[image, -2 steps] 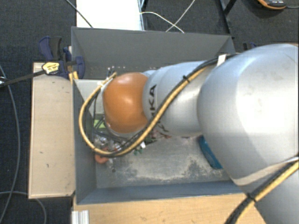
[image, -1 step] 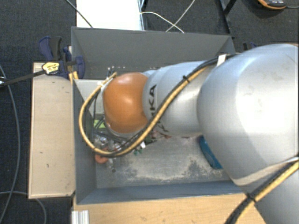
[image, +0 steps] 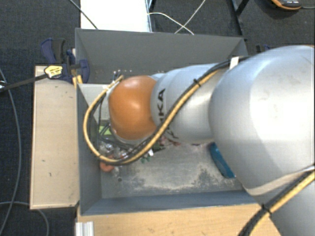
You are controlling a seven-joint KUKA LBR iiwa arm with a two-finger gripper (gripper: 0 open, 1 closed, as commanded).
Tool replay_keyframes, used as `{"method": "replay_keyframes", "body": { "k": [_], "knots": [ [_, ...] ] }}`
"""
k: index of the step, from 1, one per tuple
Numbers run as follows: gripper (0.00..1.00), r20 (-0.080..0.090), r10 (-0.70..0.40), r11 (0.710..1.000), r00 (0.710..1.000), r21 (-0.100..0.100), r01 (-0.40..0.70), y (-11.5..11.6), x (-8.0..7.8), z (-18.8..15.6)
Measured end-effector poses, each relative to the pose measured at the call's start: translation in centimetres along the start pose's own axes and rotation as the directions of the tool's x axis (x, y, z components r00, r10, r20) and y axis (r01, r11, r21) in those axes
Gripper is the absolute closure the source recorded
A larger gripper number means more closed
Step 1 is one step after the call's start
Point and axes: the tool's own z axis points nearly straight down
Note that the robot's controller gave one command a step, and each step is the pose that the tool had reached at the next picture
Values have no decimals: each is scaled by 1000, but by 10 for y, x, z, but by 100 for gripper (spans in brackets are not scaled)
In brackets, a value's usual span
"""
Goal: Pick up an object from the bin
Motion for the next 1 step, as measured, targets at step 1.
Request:
{"method": "replay_keyframes", "body": {
  "k": [1],
  "knots": [
    [100, 4, 2, 1000, 1000, 0, -2, 0, 0, -9]
  ]
}}
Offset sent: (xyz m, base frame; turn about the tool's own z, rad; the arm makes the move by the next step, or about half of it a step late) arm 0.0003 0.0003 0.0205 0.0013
